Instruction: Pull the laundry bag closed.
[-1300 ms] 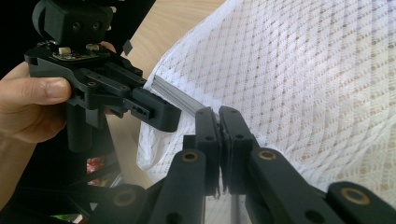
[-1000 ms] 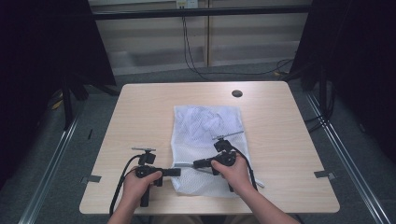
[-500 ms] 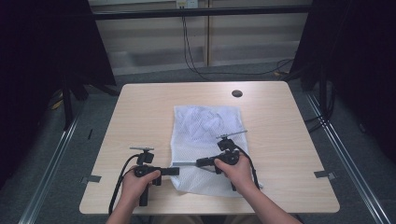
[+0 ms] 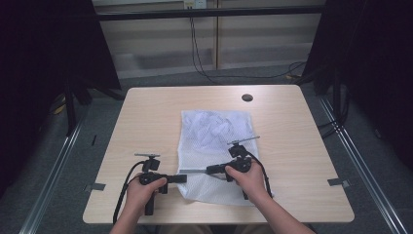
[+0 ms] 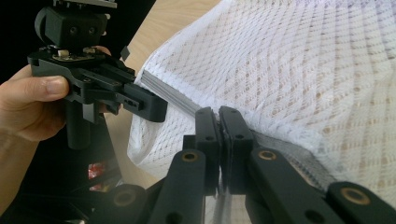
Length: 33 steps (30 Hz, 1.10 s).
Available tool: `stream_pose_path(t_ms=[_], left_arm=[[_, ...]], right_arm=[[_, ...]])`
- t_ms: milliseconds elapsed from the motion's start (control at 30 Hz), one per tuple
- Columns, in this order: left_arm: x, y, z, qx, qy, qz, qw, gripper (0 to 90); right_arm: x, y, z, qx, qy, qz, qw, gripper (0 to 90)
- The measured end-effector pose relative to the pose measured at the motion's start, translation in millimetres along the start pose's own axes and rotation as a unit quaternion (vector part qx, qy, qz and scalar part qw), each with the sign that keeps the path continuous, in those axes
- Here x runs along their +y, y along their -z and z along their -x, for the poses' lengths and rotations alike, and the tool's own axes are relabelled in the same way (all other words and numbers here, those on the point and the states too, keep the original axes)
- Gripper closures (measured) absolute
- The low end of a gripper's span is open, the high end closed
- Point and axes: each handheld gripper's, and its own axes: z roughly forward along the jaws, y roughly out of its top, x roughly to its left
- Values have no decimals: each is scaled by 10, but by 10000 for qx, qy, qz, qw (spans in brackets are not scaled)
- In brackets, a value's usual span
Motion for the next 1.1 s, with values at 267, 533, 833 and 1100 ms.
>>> stream_pose_path(t_ms=[267, 533, 833, 1100], left_arm=[[3, -3, 0, 27, -3, -9, 10000, 882], [7, 12, 2, -15, 57, 41, 10000, 882], [19, 12, 0, -20, 3, 16, 10000, 882], [18, 10, 5, -27, 29, 21, 10000, 882]], right_arm=[[-8, 12, 18, 9, -30, -10, 10000, 871], [-9, 45, 32, 1, -45, 27, 10000, 871], [-15, 68, 40, -19, -29, 62, 10000, 871], [-23, 85, 53, -19, -69, 74, 9999, 871]])
